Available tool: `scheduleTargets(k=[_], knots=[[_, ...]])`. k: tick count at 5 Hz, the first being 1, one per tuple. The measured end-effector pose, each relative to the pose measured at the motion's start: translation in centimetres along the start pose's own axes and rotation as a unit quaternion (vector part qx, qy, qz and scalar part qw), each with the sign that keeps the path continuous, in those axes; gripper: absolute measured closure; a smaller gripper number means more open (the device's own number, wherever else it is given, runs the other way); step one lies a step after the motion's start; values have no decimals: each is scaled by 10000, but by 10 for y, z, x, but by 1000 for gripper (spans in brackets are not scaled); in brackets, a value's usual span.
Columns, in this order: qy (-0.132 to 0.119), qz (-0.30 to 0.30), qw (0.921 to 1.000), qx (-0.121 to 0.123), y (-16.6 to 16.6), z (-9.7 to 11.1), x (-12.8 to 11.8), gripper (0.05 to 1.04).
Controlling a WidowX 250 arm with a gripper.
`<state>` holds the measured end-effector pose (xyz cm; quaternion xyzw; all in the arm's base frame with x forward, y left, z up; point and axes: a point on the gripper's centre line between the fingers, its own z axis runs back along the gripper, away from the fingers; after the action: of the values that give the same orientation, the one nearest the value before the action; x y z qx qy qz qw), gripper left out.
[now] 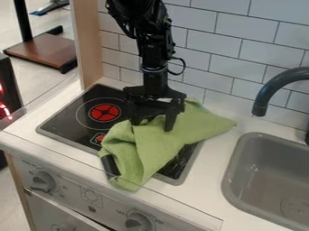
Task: Move the cloth from right to the left sideof the table
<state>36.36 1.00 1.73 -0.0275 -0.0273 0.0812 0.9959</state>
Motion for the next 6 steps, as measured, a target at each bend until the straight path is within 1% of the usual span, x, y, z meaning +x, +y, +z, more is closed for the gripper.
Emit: scheduleTargets(k=[1, 3, 4, 6], knots=[[88, 39, 9999, -49, -1, -11, 1, 84], [43, 196, 9998, 25, 1, -21, 18, 85], [68, 373, 9993, 28, 7, -21, 27, 85], [38, 844, 9964, 10, 29, -18, 47, 85]])
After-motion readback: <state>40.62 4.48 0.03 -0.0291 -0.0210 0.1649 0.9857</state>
